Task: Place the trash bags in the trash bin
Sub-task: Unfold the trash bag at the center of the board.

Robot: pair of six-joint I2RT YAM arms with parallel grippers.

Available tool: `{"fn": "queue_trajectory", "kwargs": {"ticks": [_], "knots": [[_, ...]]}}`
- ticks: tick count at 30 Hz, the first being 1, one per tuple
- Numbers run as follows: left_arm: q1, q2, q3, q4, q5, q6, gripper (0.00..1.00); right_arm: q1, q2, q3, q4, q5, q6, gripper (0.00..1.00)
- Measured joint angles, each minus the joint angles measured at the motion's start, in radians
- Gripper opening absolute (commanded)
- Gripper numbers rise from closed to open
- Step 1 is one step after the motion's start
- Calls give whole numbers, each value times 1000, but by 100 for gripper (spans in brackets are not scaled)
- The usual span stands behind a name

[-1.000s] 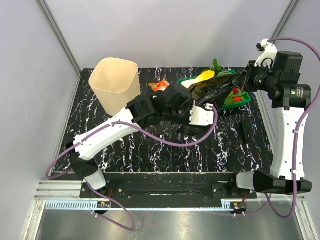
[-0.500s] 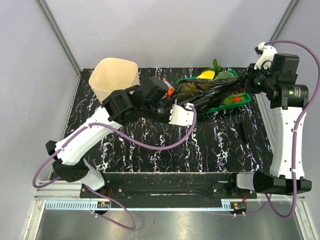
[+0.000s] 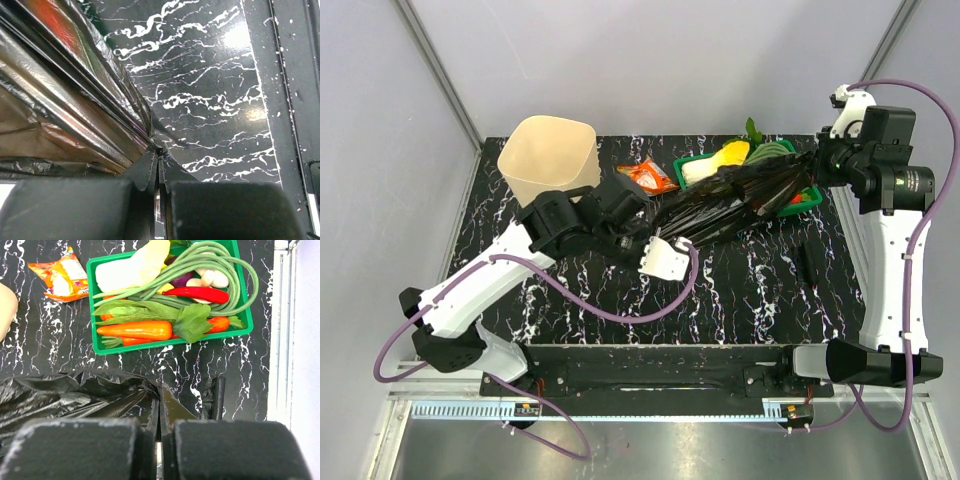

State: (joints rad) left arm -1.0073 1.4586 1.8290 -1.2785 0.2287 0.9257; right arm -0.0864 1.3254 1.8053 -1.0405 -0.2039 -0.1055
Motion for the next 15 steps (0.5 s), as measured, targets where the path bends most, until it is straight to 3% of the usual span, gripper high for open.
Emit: {"fn": "queue_trajectory", "kwargs": {"ticks": [13,15], "knots": [[13,-31,-106,-9,30,10,0,0,9,-11,26,90,-33,0],[13,-33,-109,2,45,4,9,0,9,-15,26,85,-32,0]]}}
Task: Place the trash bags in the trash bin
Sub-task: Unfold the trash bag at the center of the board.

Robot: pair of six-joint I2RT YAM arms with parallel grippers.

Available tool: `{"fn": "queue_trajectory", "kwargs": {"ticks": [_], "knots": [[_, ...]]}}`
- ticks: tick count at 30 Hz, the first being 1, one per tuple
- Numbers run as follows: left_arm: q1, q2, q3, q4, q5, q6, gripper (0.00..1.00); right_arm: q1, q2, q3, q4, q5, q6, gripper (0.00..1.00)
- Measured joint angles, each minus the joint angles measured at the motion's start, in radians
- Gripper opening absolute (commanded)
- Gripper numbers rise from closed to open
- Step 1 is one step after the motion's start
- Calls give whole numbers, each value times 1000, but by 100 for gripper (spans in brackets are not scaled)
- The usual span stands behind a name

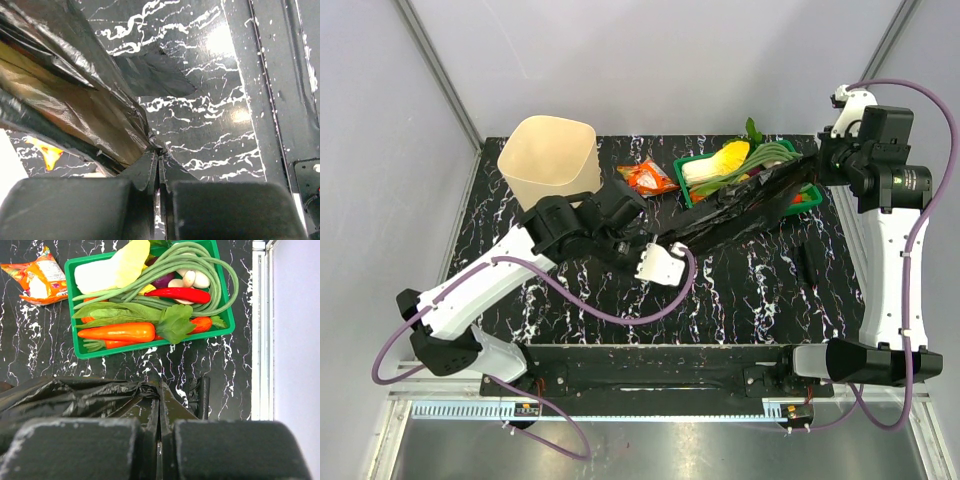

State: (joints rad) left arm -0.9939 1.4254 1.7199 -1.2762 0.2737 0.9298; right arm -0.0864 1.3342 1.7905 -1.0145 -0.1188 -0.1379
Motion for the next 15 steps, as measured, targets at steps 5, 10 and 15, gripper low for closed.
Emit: {"fn": "queue_trajectory", "kwargs": {"ticks": [5,10,15], "knots": [[0,6,-8,72,60,-53,38,0,-1,-7,-2,-63,9,0],[0,52,-7,186,136,-136,65,0,-8,-7,-9,-145,16,0],[0,97,-7,267,181,-208,73,0,-21,3,-24,-191,16,0]]}}
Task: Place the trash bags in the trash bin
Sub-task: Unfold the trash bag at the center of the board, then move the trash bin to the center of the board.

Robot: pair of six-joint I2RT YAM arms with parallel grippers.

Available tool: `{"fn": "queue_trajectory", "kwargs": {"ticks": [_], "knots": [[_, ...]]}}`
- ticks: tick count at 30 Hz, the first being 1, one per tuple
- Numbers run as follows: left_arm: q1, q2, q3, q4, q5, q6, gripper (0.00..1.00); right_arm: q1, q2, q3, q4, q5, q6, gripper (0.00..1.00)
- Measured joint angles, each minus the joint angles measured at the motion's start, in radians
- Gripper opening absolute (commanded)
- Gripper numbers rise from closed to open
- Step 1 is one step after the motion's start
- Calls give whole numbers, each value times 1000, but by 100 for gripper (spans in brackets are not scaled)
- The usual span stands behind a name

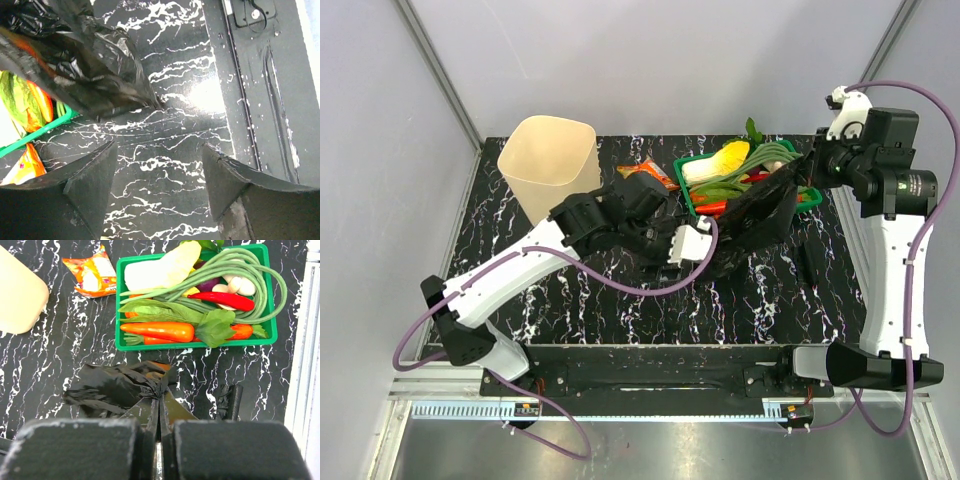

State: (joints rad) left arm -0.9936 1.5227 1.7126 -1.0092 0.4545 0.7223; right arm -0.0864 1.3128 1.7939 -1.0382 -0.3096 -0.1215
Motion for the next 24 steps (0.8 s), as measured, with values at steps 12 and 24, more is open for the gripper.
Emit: {"fn": "queue_trajectory", "kwargs": {"ticks": [12,24], "knots": [[241,-67,6,118,-244,-118,84,-1,-8,44,-7,-63,-3,0],[721,73,383,-247,-252,373,84,-1,-8,37,-7,-105,-12,0]]}}
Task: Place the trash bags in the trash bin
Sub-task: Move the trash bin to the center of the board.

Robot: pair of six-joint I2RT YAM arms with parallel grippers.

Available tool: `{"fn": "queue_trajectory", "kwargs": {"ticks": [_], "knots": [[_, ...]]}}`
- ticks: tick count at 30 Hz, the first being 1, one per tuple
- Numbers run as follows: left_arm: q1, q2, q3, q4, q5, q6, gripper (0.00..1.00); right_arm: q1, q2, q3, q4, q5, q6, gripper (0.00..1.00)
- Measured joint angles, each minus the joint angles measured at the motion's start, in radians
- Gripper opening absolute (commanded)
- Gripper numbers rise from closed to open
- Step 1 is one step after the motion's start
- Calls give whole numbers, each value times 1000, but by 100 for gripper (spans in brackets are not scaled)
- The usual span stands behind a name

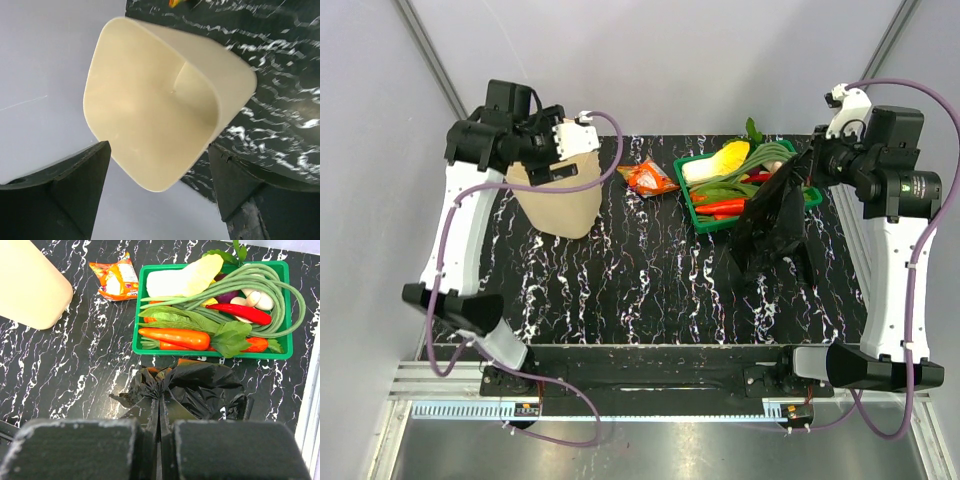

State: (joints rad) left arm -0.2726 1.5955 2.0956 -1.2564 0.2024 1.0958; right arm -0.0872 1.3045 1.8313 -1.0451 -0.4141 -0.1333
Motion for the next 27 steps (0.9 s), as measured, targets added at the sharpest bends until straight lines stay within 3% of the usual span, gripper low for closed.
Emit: {"fn": "queue_trajectory", "kwargs": {"ticks": [4,11,18,27], "knots": [[64,141,105,-43,3,135,83,0,0,-13,0,0,-4,0],[113,275,78,-74,2,282,82,0,0,-32,-1,1,-14,0],[137,259,84,-88,31,288,81,0,0,-47,-1,3,-20,0],[163,126,132,-99,103,348,81,0,0,-67,0,2,-20,0]]}}
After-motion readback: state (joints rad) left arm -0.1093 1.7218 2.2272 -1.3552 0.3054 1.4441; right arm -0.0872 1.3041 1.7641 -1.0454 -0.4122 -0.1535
